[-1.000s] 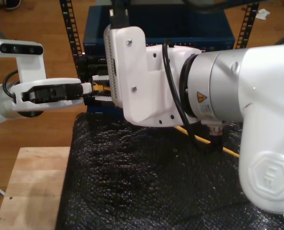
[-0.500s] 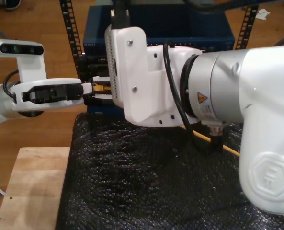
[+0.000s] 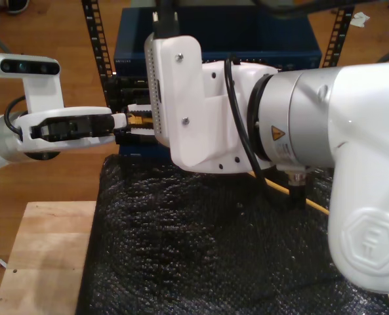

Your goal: Grab the cable and plug it in

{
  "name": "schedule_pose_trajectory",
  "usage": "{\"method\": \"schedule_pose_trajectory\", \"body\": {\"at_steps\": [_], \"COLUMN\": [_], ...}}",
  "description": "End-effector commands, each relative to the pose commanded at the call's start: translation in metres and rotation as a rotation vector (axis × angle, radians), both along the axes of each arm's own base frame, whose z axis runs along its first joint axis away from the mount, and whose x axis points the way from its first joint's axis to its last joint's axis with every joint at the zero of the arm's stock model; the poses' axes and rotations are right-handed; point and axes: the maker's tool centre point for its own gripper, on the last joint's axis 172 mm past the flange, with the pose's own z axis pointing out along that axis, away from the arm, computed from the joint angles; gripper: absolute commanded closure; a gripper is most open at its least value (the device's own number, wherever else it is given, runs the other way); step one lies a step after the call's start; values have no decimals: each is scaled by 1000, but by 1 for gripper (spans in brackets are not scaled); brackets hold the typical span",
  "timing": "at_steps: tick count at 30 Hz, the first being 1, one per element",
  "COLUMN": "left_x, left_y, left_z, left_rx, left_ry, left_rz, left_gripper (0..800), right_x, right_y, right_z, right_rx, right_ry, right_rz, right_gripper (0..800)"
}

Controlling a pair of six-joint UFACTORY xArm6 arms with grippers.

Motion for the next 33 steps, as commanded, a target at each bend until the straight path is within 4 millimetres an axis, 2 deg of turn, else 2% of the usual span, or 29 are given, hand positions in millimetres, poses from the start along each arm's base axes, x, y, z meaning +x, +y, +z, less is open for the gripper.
{"method": "schedule_pose_trajectory", "body": {"at_steps": [10,18,21,24,27,30,33], "left_x": [0,0,2,1,1,1,1], "left_y": [0,0,1,2,3,2,2], "left_z": [-1,-1,-1,-1,-1,-1,-1], "left_rx": [-1,1,13,12,10,13,12], "left_ry": [3,7,30,44,46,47,48], "left_rz": [-2,-6,-25,-39,-40,-40,-40], "left_gripper": [786,752,601,567,441,408,255], "right_x": [0,0,2,4,4,4,4], "right_y": [0,-1,-2,-3,-3,-3,-3], "right_z": [1,-2,2,5,6,6,6], "right_rx": [0,-1,8,16,17,17,17], "right_ry": [-2,1,-10,-23,-24,-24,-24], "right_rz": [0,-1,-9,-16,-17,-17,-17], "right_gripper": [665,769,792,797,797,797,797]}}
